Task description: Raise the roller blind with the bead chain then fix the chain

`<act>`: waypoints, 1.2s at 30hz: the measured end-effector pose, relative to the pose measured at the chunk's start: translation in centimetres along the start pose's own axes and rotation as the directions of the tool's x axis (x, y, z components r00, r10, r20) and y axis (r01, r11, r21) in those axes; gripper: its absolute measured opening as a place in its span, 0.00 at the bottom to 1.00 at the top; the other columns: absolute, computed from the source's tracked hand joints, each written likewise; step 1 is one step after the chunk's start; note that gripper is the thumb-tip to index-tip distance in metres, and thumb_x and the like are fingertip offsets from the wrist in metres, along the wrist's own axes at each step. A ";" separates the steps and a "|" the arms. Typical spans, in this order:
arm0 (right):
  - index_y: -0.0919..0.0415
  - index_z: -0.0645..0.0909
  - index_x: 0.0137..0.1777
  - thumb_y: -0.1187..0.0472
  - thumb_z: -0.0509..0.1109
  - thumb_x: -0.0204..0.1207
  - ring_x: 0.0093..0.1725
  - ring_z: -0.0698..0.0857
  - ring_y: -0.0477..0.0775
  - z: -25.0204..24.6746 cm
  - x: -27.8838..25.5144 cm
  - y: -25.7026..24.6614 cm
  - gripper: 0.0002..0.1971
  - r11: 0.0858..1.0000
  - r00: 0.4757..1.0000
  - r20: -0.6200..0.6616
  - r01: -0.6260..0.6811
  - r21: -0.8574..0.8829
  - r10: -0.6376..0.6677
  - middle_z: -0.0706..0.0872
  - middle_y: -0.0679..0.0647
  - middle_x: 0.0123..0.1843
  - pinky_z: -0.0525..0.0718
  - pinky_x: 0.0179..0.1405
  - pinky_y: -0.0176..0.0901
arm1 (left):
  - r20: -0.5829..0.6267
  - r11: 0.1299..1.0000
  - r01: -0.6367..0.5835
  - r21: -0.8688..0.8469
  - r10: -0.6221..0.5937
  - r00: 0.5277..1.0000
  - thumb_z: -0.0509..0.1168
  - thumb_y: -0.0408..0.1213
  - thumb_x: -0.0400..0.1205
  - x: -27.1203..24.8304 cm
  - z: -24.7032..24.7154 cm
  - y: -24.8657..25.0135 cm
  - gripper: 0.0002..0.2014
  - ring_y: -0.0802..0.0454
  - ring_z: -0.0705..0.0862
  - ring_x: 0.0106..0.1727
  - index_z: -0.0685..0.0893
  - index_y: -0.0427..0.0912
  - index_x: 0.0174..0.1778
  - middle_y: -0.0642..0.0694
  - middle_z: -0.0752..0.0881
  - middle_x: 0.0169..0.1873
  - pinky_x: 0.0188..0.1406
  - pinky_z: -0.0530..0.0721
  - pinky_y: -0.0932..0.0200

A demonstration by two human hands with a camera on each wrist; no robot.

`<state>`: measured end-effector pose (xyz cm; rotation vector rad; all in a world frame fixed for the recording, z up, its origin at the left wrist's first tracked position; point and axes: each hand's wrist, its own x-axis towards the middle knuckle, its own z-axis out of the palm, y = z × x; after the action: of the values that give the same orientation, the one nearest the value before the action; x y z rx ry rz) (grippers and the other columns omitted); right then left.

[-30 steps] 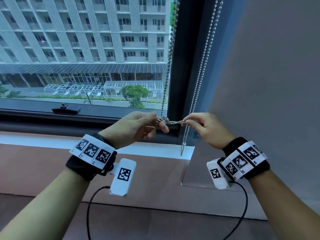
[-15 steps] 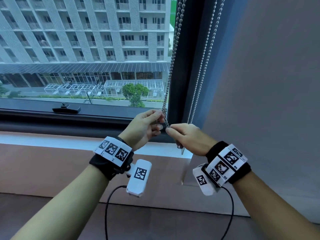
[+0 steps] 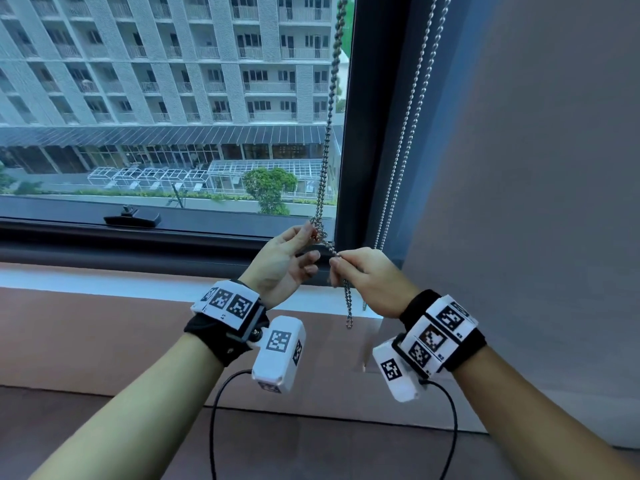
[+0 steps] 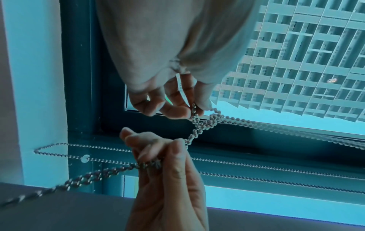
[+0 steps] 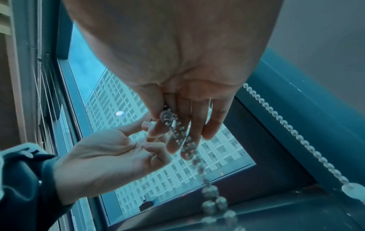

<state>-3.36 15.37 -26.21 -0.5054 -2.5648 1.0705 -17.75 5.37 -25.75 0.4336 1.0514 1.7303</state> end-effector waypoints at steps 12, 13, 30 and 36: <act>0.58 0.79 0.26 0.52 0.57 0.84 0.30 0.83 0.53 2.8 0.1 3.0 0.24 0.975 0.964 0.146 -0.221 -0.016 0.221 0.87 0.51 0.29 0.84 0.43 0.55 | 0.085 0.922 -0.046 0.384 0.014 0.996 0.67 0.35 0.81 -0.5 0.0 -0.8 0.04 0.57 0.80 0.35 0.86 0.47 0.45 0.53 0.88 0.43 0.32 0.70 0.62; 0.58 0.79 0.26 0.53 0.57 0.84 0.31 0.83 0.53 2.8 0.2 2.8 0.24 0.975 0.963 0.156 -0.222 -0.014 0.222 0.87 0.52 0.29 0.85 0.44 0.55 | 0.092 0.914 -0.042 0.404 0.005 0.996 0.67 0.35 0.80 -0.5 0.0 -0.8 0.04 0.58 0.80 0.35 0.87 0.48 0.46 0.51 0.88 0.45 0.32 0.69 0.62; 0.66 0.87 0.39 0.62 0.65 0.82 0.43 0.90 0.53 2.2 -0.4 3.0 0.14 0.965 0.996 0.012 -0.086 0.246 0.086 0.92 0.58 0.40 0.86 0.54 0.50 | 0.086 0.872 -0.056 0.487 0.016 0.996 0.64 0.38 0.82 -0.7 -0.3 -0.6 0.11 0.54 0.81 0.37 0.87 0.43 0.58 0.45 0.90 0.54 0.33 0.69 0.61; 0.61 0.89 0.37 0.59 0.66 0.80 0.41 0.88 0.55 2.2 -0.3 3.2 0.14 0.987 0.997 -0.005 -0.075 0.144 0.076 0.91 0.57 0.37 0.85 0.48 0.52 | -0.049 0.758 -0.046 0.650 0.102 0.994 0.56 0.34 0.86 -1.7 -1.3 -0.3 0.14 0.48 0.88 0.51 0.87 0.44 0.57 0.46 0.91 0.53 0.44 0.78 0.55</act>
<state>-3.33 16.00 -30.04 -0.5732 -2.4533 1.2644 -17.78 3.31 -26.33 0.8544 1.7216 1.4107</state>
